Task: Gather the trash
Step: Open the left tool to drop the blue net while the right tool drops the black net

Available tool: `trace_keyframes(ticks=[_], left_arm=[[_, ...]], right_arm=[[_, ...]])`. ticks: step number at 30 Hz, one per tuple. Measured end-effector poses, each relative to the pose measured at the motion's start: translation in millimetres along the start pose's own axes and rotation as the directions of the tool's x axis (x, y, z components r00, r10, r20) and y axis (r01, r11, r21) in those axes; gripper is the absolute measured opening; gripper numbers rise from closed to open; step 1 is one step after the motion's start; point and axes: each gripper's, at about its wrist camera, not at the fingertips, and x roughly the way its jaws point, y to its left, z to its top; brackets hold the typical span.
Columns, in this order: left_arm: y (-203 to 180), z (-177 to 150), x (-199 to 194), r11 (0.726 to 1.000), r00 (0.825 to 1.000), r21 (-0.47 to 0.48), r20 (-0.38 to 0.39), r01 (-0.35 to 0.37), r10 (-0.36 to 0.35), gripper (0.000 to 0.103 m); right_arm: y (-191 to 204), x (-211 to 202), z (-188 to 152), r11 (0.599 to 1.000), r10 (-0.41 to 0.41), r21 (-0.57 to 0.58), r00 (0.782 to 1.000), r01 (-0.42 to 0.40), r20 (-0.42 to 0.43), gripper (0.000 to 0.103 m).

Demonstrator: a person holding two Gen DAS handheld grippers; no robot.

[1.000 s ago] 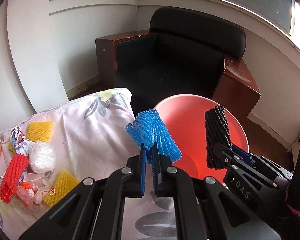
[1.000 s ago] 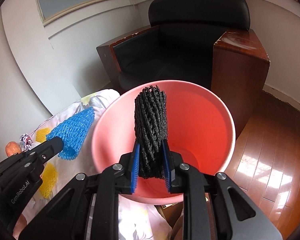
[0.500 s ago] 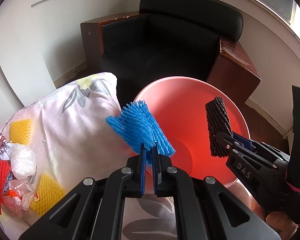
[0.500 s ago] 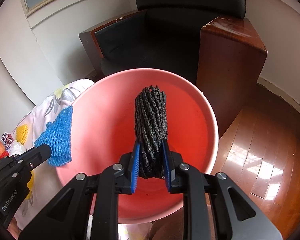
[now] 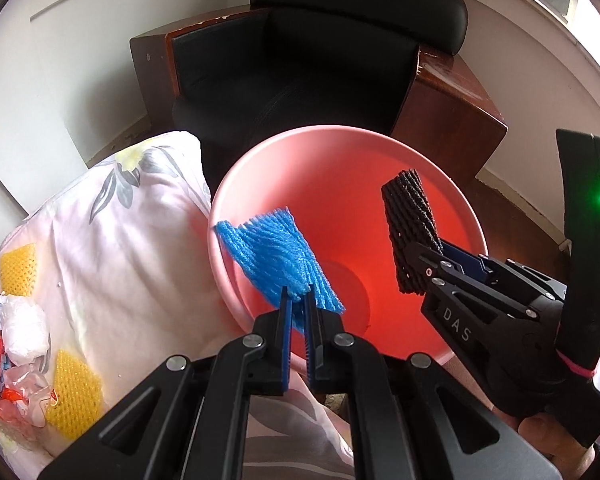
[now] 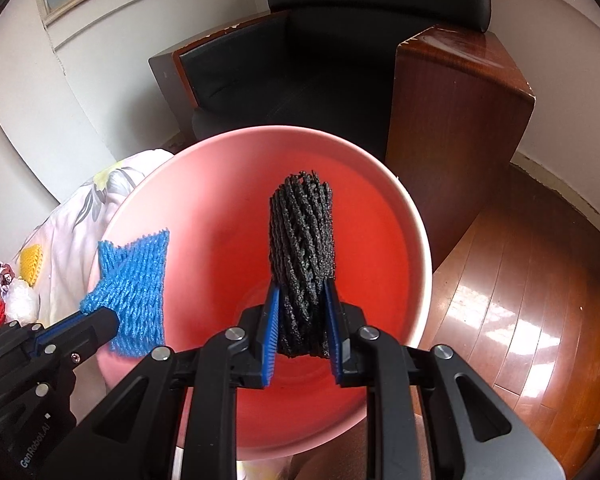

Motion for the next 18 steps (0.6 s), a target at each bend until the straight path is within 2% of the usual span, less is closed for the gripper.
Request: trace_keyframes(ticks=[6, 14, 18], left_arm=[[1, -1, 4, 1.000, 1.000, -0.013, -0.008, -0.021, 0.021, 0.006], [1, 0, 1, 1.000, 1.000, -0.023, 0.003, -0.015, 0.016, 0.034], [0, 0, -8, 0.999, 0.999, -0.022, 0.031, -0.028, 0.029, 0.041]], right_arm=[[0, 0, 0, 1.000, -0.014, -0.006, 1.000, 0.014, 0.001, 0.022], [-1, 4, 1, 1.000, -0.002, 0.001, 1.000, 0.002, -0.029, 0.024], [1, 1, 0, 1.000, 0.015, -0.002, 1.000, -0.015, -0.023, 0.034]])
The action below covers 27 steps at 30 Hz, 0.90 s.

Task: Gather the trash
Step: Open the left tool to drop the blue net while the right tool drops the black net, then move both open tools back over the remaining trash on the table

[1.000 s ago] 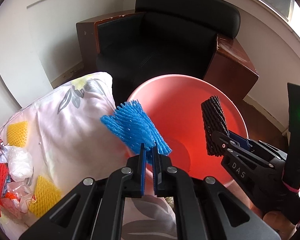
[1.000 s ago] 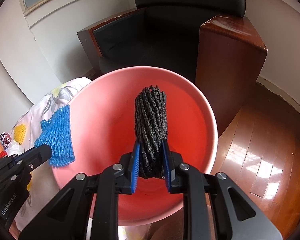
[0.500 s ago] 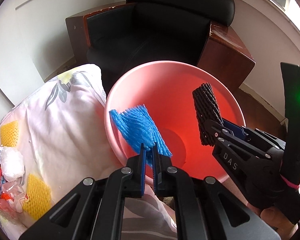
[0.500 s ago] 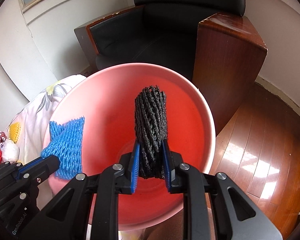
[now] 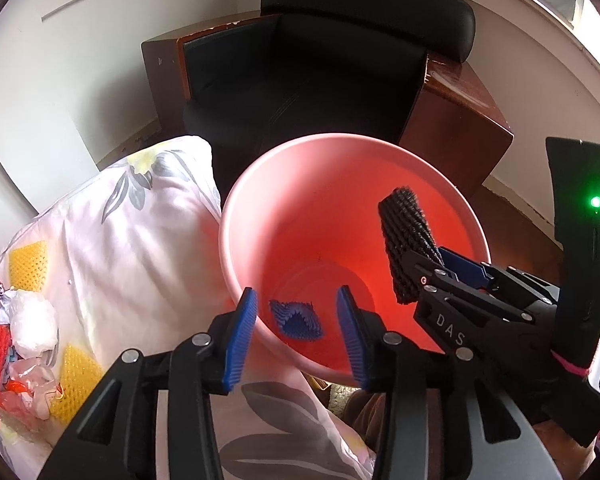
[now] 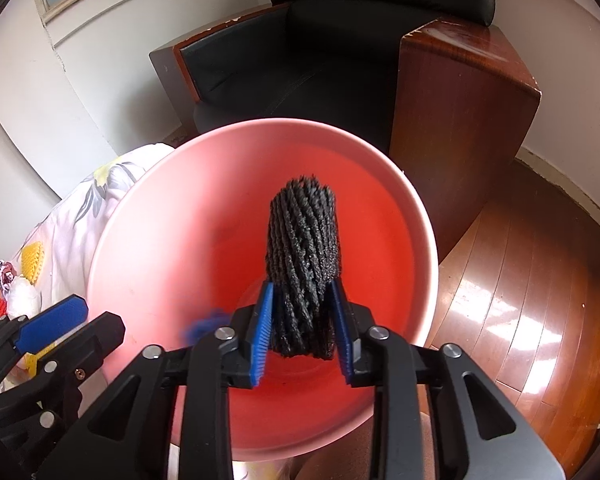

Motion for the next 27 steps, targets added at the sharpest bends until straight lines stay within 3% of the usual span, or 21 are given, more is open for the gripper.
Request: trace_keyframes(ticks=[12, 27], left_arm=[[6, -4, -28, 1.000, 0.998, -0.024, 0.057, -0.005, 0.007, 0.042], [20, -28, -66, 0.998, 0.990, -0.050, 0.141, -0.026, 0.033, 0.042]], right_arm=[[8, -19, -4, 0.999, 0.017, -0.030, 0.999, -0.015, 0.040, 0.036], [25, -63, -25, 0.998, 0.050, -0.037, 0.987, -0.044, 0.155, 0.036]])
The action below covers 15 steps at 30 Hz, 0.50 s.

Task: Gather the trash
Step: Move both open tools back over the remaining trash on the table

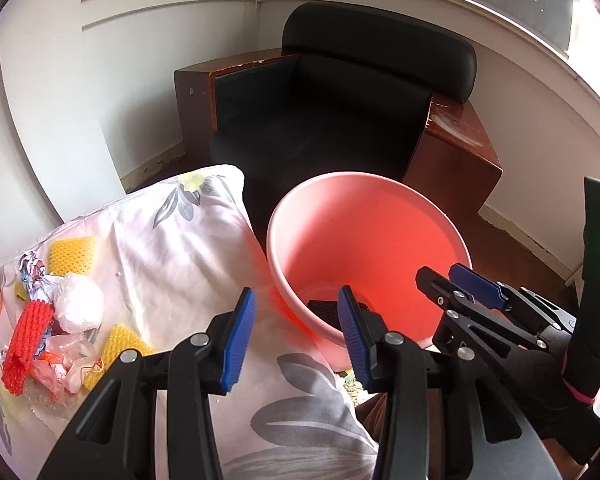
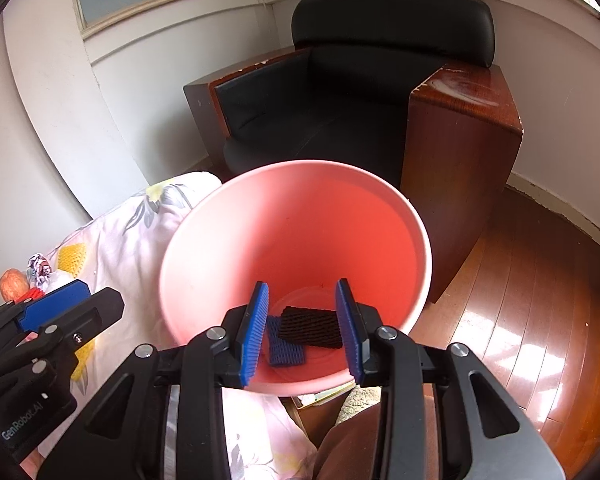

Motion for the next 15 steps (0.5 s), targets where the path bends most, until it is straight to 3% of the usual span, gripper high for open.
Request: trace_keyframes(ticks=[15], left_arm=[[34, -20, -31, 0.996, 0.995, -0.066, 0.064, -0.067, 0.071, 0.042]], right_arm=[[47, -25, -27, 0.993, 0.067, -0.100, 0.995, -0.059, 0.075, 0.036]])
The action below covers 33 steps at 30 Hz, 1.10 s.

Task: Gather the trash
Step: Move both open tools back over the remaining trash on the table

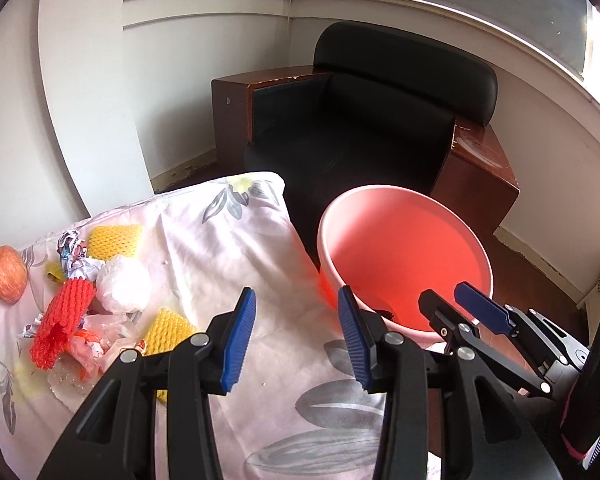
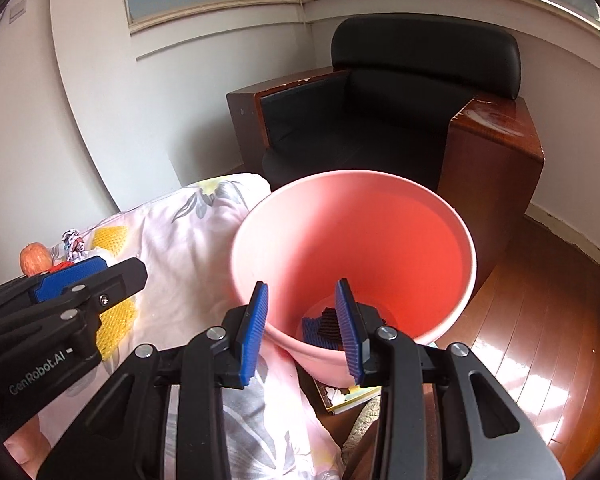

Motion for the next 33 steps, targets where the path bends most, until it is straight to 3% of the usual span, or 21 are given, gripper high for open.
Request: trace_keyframes(ticks=[22, 33], left_arm=[[71, -35, -12, 0.985, 0.992, -0.120, 0.021, -0.120, 0.123, 0.042], [123, -72, -32, 0.953, 0.973, -0.214, 0.043, -0.212, 0.226, 0.042]], right_arm=[[67, 9, -28, 0.988, 0.136, -0.070, 0.990, -0.139, -0.047, 0.036], [93, 19, -39, 0.967, 0.233, -0.082, 0.966, -0.243, -0.113, 0.036]])
